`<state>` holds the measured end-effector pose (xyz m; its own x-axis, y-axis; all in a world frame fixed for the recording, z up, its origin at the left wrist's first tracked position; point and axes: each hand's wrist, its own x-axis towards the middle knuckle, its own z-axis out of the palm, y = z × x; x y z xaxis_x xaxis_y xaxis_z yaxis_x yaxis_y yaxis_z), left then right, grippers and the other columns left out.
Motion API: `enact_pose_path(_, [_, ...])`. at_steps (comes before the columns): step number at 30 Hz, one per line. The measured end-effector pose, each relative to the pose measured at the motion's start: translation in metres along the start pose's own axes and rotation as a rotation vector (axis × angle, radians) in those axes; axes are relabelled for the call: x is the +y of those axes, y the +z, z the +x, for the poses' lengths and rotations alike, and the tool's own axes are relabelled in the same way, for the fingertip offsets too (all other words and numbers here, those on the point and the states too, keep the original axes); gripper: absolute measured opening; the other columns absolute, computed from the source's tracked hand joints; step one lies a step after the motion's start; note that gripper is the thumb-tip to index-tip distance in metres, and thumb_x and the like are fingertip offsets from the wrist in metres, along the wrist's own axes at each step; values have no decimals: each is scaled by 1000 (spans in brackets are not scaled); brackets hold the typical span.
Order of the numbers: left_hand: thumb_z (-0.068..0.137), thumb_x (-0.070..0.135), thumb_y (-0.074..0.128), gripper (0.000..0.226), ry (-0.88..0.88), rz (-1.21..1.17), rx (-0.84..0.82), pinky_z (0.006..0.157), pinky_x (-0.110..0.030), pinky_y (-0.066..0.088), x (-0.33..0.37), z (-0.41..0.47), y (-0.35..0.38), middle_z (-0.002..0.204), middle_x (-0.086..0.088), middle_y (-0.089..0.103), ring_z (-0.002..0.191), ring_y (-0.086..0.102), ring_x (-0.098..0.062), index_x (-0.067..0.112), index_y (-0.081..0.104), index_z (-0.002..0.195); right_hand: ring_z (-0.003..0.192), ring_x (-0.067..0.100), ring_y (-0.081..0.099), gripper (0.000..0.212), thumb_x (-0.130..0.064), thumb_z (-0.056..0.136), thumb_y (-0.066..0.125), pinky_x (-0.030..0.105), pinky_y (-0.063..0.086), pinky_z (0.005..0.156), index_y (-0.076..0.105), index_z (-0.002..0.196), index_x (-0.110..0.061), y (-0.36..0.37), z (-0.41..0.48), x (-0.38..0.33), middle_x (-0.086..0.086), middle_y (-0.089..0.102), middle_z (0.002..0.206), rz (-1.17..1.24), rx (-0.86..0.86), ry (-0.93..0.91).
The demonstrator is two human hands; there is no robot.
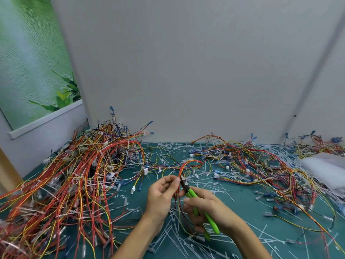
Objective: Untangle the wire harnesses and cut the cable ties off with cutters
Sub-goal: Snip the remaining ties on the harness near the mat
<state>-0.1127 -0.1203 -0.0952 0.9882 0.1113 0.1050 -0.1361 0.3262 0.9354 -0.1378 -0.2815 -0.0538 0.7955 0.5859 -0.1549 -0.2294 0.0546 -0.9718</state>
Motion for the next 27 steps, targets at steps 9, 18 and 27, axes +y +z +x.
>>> enact_pose_path(9, [91, 8, 66, 10, -28, -44, 15, 62, -21, 55, 0, 0, 3, 72, -5, 71, 62, 67, -16, -1, 67, 96, 47, 12, 36, 37, -19, 92, 58, 22, 38, 41, 49, 124, -4, -1, 3, 6, -4, 44, 67, -209, 76, -70])
enact_pose_path(18, [92, 5, 64, 9, -89, -68, 22, 61, -22, 55, 0, -1, 3, 69, -3, 70, 61, 64, -13, 0, 65, 99, 53, 17, 43, 36, -28, 92, 64, 28, 42, 47, 51, 121, -10, -5, 7, 13, 5, 43, 74, -249, 77, -51])
enact_pose_path(27, [91, 4, 64, 13, -99, -93, 28, 61, -21, 55, 4, -3, 6, 69, -4, 68, 59, 63, -12, -4, 63, 102, 51, 16, 40, 34, -25, 93, 62, 26, 41, 46, 49, 120, -9, -6, 8, 15, 2, 42, 69, -220, 65, -51])
